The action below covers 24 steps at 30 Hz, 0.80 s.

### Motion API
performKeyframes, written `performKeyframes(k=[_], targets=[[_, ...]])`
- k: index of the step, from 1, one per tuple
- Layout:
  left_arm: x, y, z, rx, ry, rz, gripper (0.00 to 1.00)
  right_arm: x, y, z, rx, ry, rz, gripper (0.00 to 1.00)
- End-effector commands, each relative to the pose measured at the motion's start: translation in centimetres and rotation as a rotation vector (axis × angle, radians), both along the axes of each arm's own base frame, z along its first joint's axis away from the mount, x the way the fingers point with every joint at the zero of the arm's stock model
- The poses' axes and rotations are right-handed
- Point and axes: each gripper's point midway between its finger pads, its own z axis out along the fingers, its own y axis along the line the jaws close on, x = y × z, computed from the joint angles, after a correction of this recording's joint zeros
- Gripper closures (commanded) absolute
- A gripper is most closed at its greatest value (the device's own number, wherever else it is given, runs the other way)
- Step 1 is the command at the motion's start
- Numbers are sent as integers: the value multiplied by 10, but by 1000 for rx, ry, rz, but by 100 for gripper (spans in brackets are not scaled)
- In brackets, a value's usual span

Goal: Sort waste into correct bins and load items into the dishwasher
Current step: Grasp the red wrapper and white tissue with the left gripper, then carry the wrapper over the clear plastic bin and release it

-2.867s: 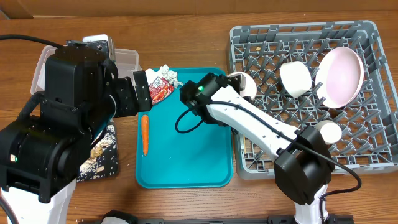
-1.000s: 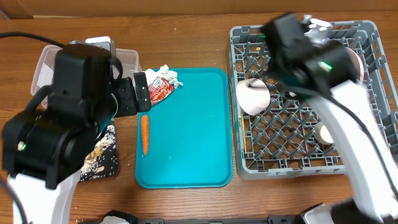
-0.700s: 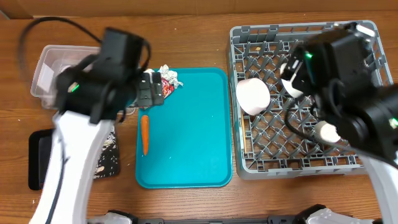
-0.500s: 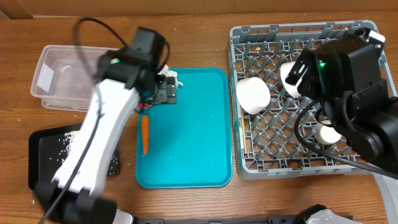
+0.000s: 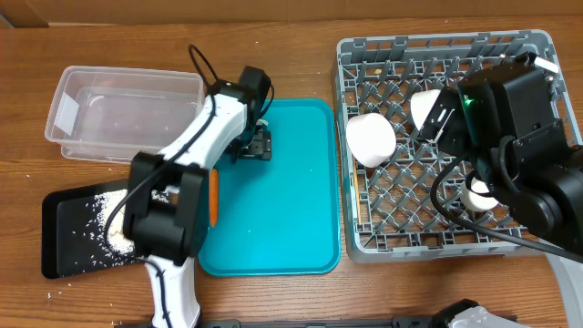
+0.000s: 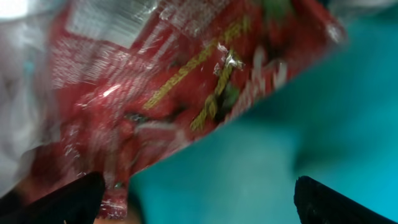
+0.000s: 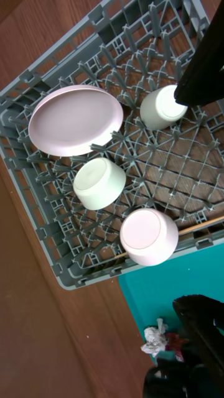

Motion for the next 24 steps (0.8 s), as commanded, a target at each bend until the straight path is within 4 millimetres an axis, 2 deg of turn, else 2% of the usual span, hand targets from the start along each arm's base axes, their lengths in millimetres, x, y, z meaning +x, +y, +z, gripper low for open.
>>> performKeyframes(k=[1, 3, 6, 9, 11, 12, 15, 17, 21, 24], targets=[[5, 5, -18, 41, 7, -29, 1, -1, -3, 5, -13, -18, -4, 0], [10, 5, -24, 44, -5, -29, 4, -1, -3, 5, -13, -17, -4, 0], [13, 5, -29, 49, -12, -28, 18, -1, -3, 5, -13, -17, -4, 0], [9, 5, -29, 52, 5, -30, 66, -1, -3, 5, -14, -15, -4, 0], [3, 6, -27, 58, 28, -32, 89, -2, -3, 5, -15, -13, -4, 0], [1, 7, -26, 62, 41, -32, 96, -2, -3, 5, -15, -14, -4, 0], [-6, 9, -15, 73, 77, -33, 96, -1, -3, 5, -13, -17, -4, 0], [-10, 10, 5, 78, 92, -8, 96, 0, -3, 6, -12, -21, -5, 0], [-12, 6, 69, 42, 64, 19, 96, 0, -4, 6, -16, -24, -9, 0], [-4, 13, 128, 44, -63, 25, 96, 0, -5, 7, -24, -28, -16, 0]])
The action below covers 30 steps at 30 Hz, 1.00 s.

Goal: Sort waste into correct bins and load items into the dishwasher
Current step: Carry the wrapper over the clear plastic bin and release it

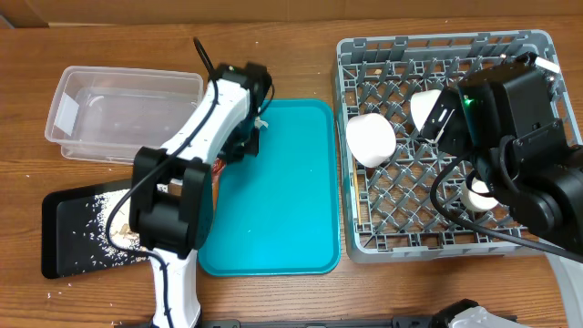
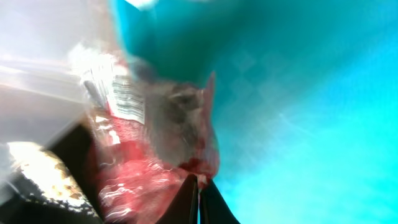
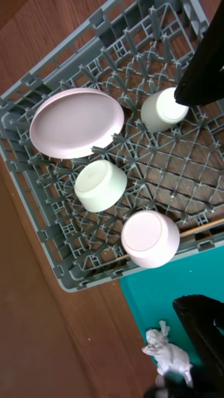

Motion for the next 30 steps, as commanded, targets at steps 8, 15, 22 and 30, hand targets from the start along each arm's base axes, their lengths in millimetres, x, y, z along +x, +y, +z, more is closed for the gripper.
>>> performKeyframes(k=[8, 15, 22, 30], targets=[[30, 60, 126, 17, -400, 144, 95, 0, -4, 6, -15, -25, -8, 0], [32, 111, 91, 12, -324, 329, 58, 0, -4, 6, -17, -23, -8, 0], [36, 98, 100, -180, -334, 375, 18, -1, -4, 5, -20, -16, -8, 0], [44, 30, 100, -204, -344, 97, 19, -1, -4, 6, -18, -20, -8, 0]])
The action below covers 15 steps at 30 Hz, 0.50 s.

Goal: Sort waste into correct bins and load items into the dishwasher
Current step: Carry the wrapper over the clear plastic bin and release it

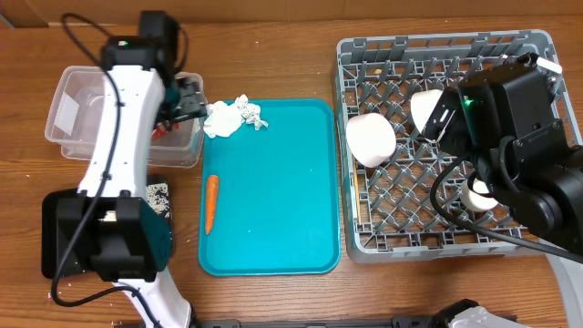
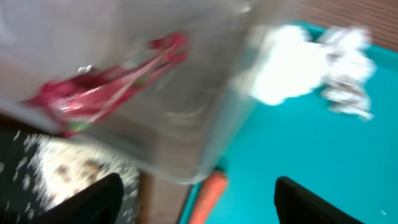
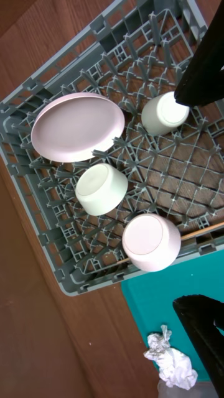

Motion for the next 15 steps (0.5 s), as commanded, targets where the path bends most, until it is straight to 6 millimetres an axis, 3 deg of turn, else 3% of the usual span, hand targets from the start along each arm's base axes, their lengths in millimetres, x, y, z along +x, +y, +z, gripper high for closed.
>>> performKeyframes(k=[1, 3, 4, 9, 15], targets=[[1, -45, 7, 44, -40, -194, 14, 0, -2, 6, -8, -22, -2, 0], [5, -54, -2, 134, -47, -235, 1, 0, -2, 6, -8, -22, -2, 0], [9, -60, -9, 166, -57, -252, 0, 0, -2, 6, -9, -20, -2, 0], [33, -86, -52, 168, -71, -326, 0, -2, -3, 4, -14, -9, -2, 0], [54, -90, -106, 176, -46, -326, 0, -3, -3, 3, -16, -6, -2, 0]])
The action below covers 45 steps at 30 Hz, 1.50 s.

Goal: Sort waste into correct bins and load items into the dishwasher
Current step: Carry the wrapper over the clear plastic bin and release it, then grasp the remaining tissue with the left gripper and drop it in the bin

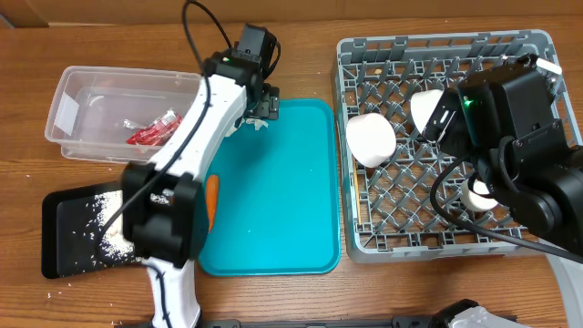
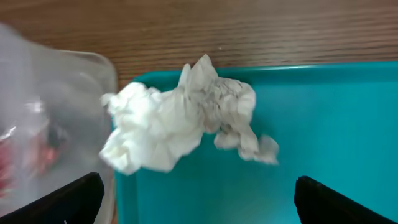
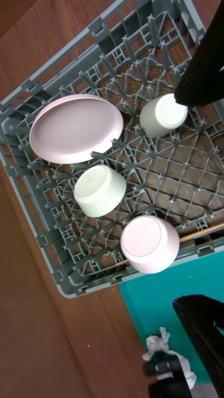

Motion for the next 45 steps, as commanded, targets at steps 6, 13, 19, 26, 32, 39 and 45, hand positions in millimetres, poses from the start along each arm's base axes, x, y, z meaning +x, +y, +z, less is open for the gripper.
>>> performKeyframes(k=[6, 13, 19, 26, 32, 39, 45], targets=[[-1, 10, -77, 72, 117, 3, 0, -3, -3, 1, -18, 0, -2, 0], [0, 9, -97, 67, 136, 13, 0, -3, -3, -11, -36, 39, -1, 0], [-8, 12, -98, 75, 171, 12, 58, -3, -3, -12, -38, 44, -1, 0], [-22, 16, -84, 91, 216, 10, 96, -3, -3, -12, -38, 45, -1, 0], [-31, 12, -12, 46, 140, 25, 96, -3, -3, -12, -38, 44, -1, 0], [-46, 10, 102, -68, -79, 12, 96, -4, -2, -13, -32, 48, 4, 0], [-64, 44, 164, -29, -221, 73, 96, -4, -2, -13, -30, 48, 5, 0]])
